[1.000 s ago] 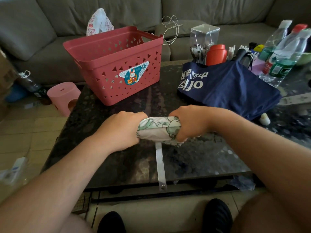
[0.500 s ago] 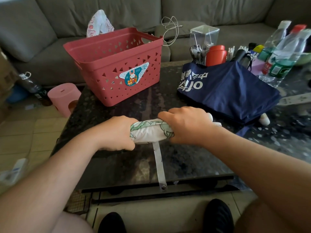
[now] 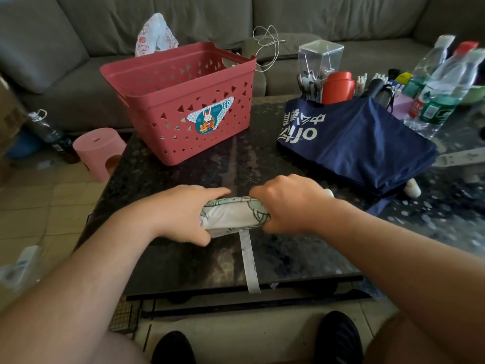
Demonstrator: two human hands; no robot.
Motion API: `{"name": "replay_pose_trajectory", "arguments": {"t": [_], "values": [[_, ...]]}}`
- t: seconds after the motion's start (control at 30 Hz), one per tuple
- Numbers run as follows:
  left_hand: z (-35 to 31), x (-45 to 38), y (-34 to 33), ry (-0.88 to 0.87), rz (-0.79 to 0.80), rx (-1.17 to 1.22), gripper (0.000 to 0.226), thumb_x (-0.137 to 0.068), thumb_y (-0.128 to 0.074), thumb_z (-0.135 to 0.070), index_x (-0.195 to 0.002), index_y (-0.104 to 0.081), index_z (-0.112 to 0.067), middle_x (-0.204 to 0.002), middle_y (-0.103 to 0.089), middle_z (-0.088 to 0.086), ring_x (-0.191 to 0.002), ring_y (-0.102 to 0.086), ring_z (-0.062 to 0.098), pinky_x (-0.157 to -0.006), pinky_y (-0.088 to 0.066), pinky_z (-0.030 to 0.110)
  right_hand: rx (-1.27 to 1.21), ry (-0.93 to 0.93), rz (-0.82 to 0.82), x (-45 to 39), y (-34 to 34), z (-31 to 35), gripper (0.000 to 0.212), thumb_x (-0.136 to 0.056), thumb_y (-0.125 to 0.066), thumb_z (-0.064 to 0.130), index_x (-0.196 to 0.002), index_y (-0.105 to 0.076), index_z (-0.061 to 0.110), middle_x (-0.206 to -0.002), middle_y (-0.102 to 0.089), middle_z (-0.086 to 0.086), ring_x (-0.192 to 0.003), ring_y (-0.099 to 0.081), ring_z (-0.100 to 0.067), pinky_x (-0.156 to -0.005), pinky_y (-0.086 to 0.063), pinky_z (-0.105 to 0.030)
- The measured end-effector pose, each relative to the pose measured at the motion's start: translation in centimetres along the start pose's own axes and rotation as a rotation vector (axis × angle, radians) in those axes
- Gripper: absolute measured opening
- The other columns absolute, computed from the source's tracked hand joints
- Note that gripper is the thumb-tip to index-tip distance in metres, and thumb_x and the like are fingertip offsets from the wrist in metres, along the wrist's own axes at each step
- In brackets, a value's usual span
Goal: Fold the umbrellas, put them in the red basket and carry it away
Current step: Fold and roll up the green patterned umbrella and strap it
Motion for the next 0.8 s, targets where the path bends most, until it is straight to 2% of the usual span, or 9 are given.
{"name": "replay_pose_trajectory", "arguments": {"t": [0.07,0.13,0.2,0.27,0.3,0.37,0.6,0.73,0.8], "values": [[-1.0,0.1,0.1,-0.067,-0.056,0.035,0.109,-0.066,-0.074,-0.065,-0.159,-0.016,-0.059,-0.145,-0.048,-0.025,-0.134,-0.046,0.007,-0.108,-0.045,0.031,0.027,0.0,-0.011,-0.2,-0.3,0.6,0.03,-0.081,-0.066,0.047,-0.105,-0.054,0.032,-0.097,-0.062,0.006,-0.085,-0.064,-0.026,-0.064,-0.052,-0.036],[-1.9,-0.2,0.1,-0.07,-0.127,0.038,0.108,-0.069,-0.068,-0.079,-0.159,-0.012,-0.059,-0.148,-0.047,-0.026,-0.137,-0.047,0.009,-0.11,-0.045,0.037,0.049,0.001,-0.025,-0.4,-0.3,1.0,0.032,-0.084,-0.065,0.047,-0.11,-0.054,0.031,-0.097,-0.061,0.006,-0.085,-0.064,-0.025,-0.062,-0.05,-0.035],[-2.2,-0.4,-0.3,-0.021,-0.157,-0.066,0.096,-0.07,-0.067,-0.082,-0.153,-0.025,-0.058,-0.135,-0.057,-0.022,-0.122,-0.058,0.013,-0.097,-0.053,0.04,0.052,-0.006,-0.056,-0.5,-0.1,1.0,0.034,-0.084,-0.065,0.049,-0.111,-0.054,0.032,-0.097,-0.061,0.007,-0.084,-0.064,-0.025,-0.062,-0.048,-0.035],[-2.1,-0.8,-0.6,0.038,-0.188,-0.122,0.065,-0.072,-0.071,-0.073,-0.129,-0.048,-0.051,-0.109,-0.064,-0.017,-0.096,-0.064,0.012,-0.077,-0.057,0.038,0.051,-0.022,-0.093,-0.5,0.3,0.5,0.034,-0.08,-0.064,0.049,-0.108,-0.055,0.032,-0.097,-0.062,0.008,-0.084,-0.065,-0.025,-0.062,-0.046,-0.035],[-2.0,-0.9,-0.6,0.057,-0.22,-0.132,0.052,-0.073,-0.072,-0.069,-0.115,-0.051,-0.046,-0.099,-0.064,-0.016,-0.088,-0.063,0.012,-0.071,-0.056,0.036,0.045,-0.03,-0.101,-0.4,0.5,0.2,0.033,-0.079,-0.064,0.049,-0.106,-0.056,0.032,-0.096,-0.063,0.008,-0.083,-0.064,-0.026,-0.062,-0.048,-0.035],[-2.1,-1.0,-0.6,0.071,-0.296,-0.151,0.042,-0.075,-0.071,-0.066,-0.104,-0.051,-0.042,-0.092,-0.062,-0.014,-0.082,-0.063,0.014,-0.069,-0.056,0.036,0.024,-0.048,-0.105,-0.2,0.9,-0.4,0.032,-0.076,-0.063,0.048,-0.103,-0.056,0.032,-0.092,-0.062,0.008,-0.081,-0.063,-0.025,-0.063,-0.052,-0.036],[-2.0,-0.6,-0.7,0.037,-0.586,-0.253,0.036,-0.085,-0.077,-0.039,-0.112,-0.054,-0.037,-0.098,-0.064,-0.011,-0.086,-0.067,0.02,-0.065,-0.057,0.038,-0.149,-0.143,-0.051,0.1,1.9,-1.9,0.032,-0.069,-0.071,0.049,-0.092,-0.061,0.029,-0.077,-0.06,0.01,-0.074,-0.061,-0.018,-0.062,-0.054,-0.035],[-2.6,-0.8,-0.9,0.019,-0.5,-0.199,0.034,-0.087,-0.076,-0.039,-0.116,-0.059,-0.037,-0.096,-0.067,-0.012,-0.084,-0.066,0.017,-0.064,-0.049,0.033,-0.274,-0.129,0.105,0.2,1.9,-2.2,0.03,-0.068,-0.076,0.043,-0.091,-0.06,0.032,-0.079,-0.063,0.01,-0.074,-0.061,-0.012,-0.066,-0.059,-0.038],[-2.7,-1.0,-1.1,0.02,-0.483,-0.17,0.033,-0.086,-0.077,-0.038,-0.114,-0.061,-0.036,-0.093,-0.066,-0.012,-0.081,-0.063,0.015,-0.064,-0.047,0.032,-0.26,-0.138,0.107,0.3,1.5,-2.4,0.034,-0.066,-0.075,0.046,-0.092,-0.055,0.036,-0.081,-0.061,0.011,-0.077,-0.062,-0.014,-0.068,-0.059,-0.039]]}}
Point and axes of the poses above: each hand's wrist, its own x-axis away from the middle knuckle, its own y-axis out of the back of the hand, z = x × y, the point moved 1 cm from there along -x, towards the middle knuckle
